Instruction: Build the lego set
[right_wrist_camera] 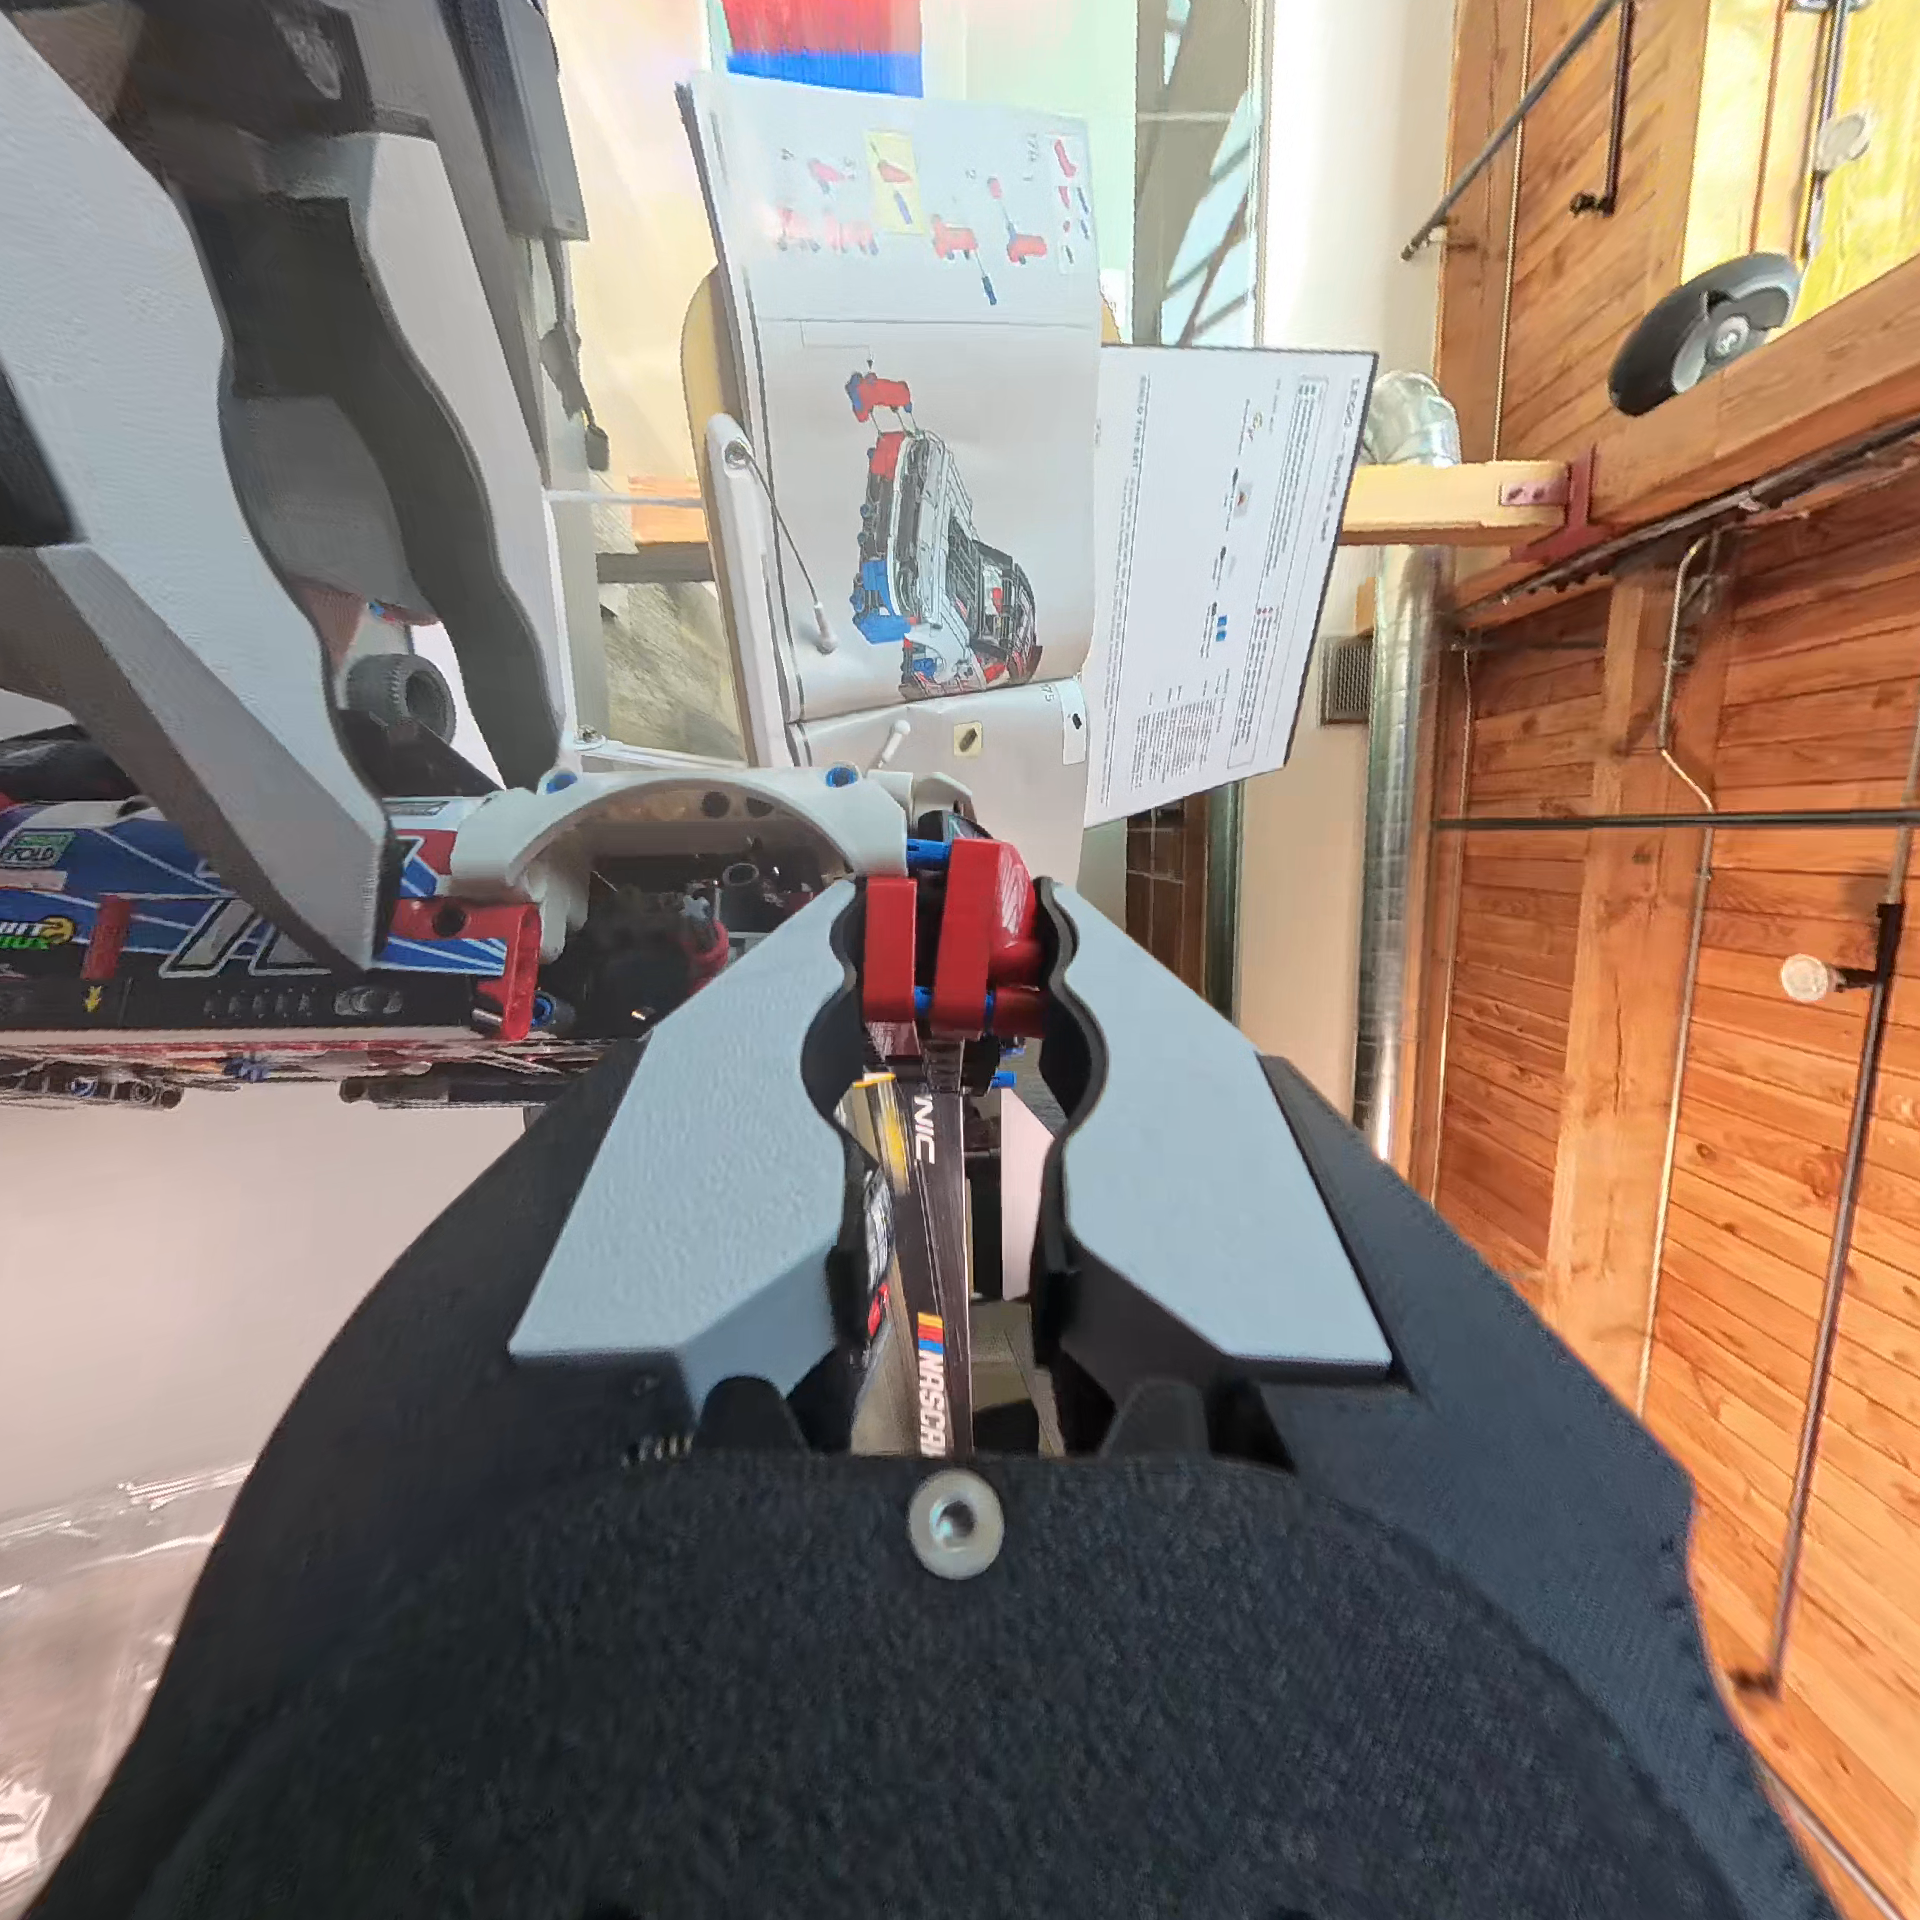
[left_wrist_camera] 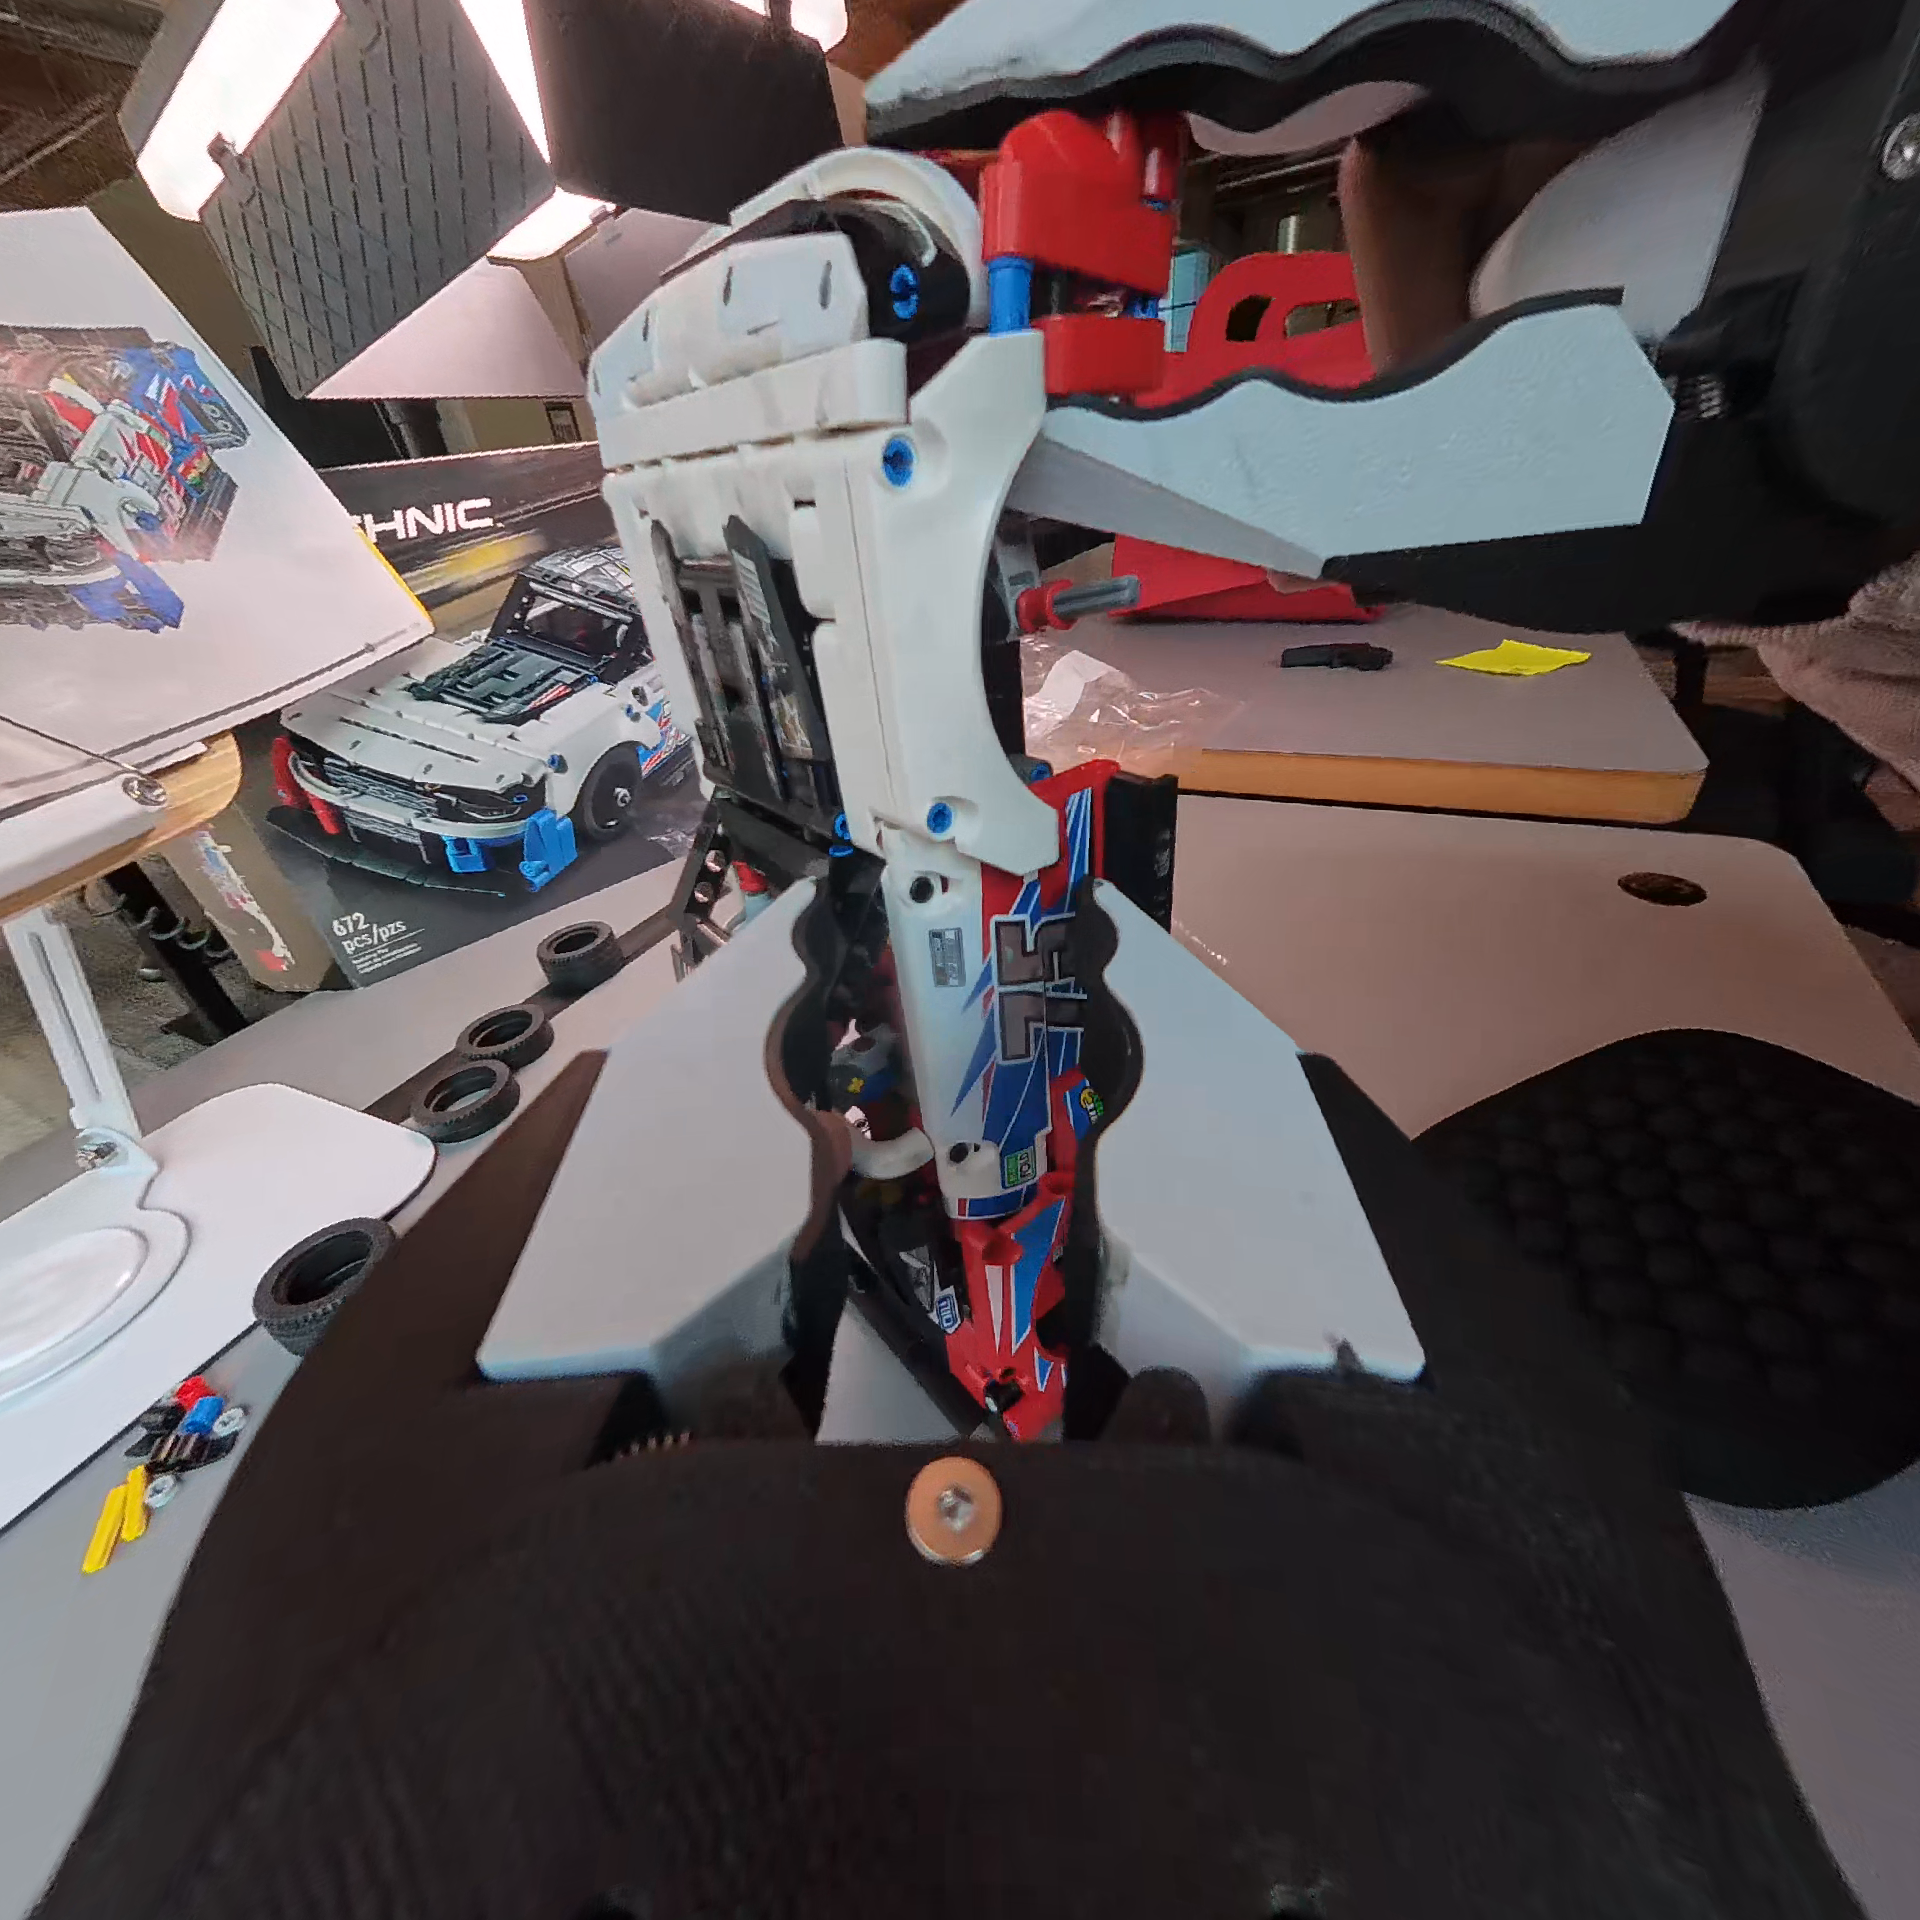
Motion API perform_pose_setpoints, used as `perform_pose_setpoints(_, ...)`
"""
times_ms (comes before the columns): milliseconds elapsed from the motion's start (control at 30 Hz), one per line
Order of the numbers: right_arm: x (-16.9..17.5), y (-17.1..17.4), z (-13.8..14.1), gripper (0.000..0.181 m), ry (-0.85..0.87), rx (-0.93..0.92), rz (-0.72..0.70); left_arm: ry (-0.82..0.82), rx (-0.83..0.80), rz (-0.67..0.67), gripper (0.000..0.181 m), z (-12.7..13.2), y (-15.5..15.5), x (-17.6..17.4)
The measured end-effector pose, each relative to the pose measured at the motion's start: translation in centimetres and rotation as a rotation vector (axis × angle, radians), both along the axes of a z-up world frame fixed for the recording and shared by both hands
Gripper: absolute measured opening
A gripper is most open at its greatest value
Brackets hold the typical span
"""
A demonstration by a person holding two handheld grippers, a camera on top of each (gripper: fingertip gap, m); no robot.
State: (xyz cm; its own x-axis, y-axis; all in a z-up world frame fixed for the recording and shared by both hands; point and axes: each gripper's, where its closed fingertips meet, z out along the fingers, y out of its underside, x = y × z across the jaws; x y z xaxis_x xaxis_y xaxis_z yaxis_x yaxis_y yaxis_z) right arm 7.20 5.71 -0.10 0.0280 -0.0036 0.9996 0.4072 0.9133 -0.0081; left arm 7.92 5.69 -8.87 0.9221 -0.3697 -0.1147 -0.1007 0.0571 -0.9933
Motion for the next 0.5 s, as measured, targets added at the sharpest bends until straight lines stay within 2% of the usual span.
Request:
perform_pose_setpoints(67,0.2,-0.3,-0.1,0.028,-0.033,-0.007,0.106,0.058,0.007,-0.006,0.050,-0.2,-0.2,0.5)
perform_pose_setpoints(133,0.7,-0.8,-0.1,0.027,-0.061,-0.013,0.252,0.057,0.007,-0.093,0.050,-0.2,-1.0,1.0)
perform_pose_setpoints(233,1.2,-1.0,-0.1,0.028,-0.081,-0.032,0.374,-0.001,0.066,-0.185,0.060,1.6,-1.6,-0.5)
perform_pose_setpoints(367,1.4,-1.6,-0.2,0.028,-0.076,-0.034,0.477,-0.110,-0.060,-0.256,0.113,2.9,1.2,-3.1)
perform_pose_setpoints(433,1.5,-1.6,-0.1,0.028,-0.075,-0.011,0.499,-0.137,-0.103,-0.346,0.127,2.9,2.6,-3.0)
perform_pose_setpoints(500,1.7,-1.5,-0.1,0.028,-0.061,-0.019,0.520,-0.172,-0.175,-0.471,0.126,2.1,3.3,-2.6)
